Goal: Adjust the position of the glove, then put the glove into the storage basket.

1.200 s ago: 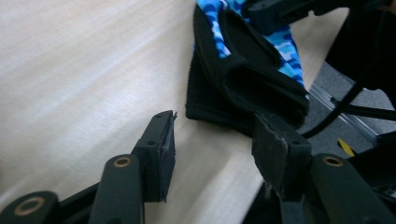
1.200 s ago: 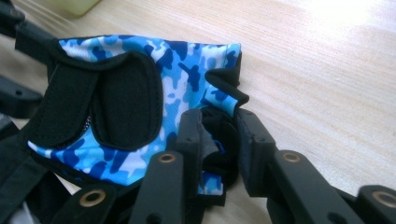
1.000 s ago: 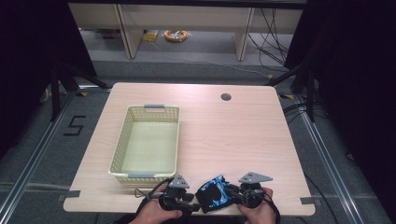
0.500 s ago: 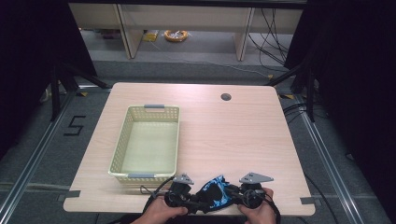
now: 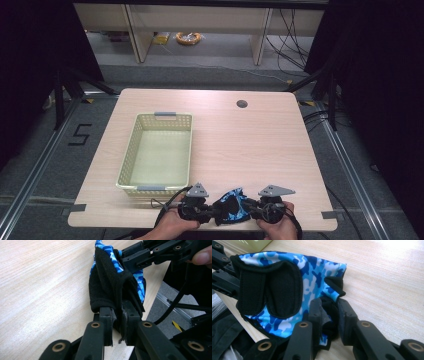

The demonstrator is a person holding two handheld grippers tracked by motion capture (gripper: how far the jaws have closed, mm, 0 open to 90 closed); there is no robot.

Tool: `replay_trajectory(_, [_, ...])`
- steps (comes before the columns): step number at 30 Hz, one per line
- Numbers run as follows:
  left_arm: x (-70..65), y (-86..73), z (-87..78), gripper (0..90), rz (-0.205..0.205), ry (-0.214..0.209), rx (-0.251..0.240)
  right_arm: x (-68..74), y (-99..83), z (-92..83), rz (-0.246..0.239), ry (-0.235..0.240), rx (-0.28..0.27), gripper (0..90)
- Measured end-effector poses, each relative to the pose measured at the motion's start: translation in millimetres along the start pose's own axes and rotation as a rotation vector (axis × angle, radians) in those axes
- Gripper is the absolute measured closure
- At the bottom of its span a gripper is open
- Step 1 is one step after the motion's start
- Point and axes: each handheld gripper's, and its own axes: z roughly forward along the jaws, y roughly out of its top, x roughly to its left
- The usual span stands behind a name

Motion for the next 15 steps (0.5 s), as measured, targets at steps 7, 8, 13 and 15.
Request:
replay_trajectory(7, [-3.0, 0.4, -3.4, 81.6, 0.012, 0.001, -0.021, 0.8, 1.8, -0.4, -0.001, 0.021, 0.009, 80.4])
replay_trajectory(8, [-2.6, 0.9, -4.7, 81.8, 0.024, 0.001, -0.02, 0.9, 2.4, -0.9, 0.005, 0.026, 0.008, 80.6])
replay_trajectory(13, [-6.2, 2.7, -13.0, 82.7, 0.063, 0.011, -0.032, 4.1, 4.9, -6.8, 0.001, 0.041, -0.038, 81.3])
replay_trajectory(15, [-10.6, 4.7, -19.1, 82.9, 0.06, -0.001, -0.049, 6.0, 6.1, -13.6, 0.0, 0.066, -0.076, 81.4])
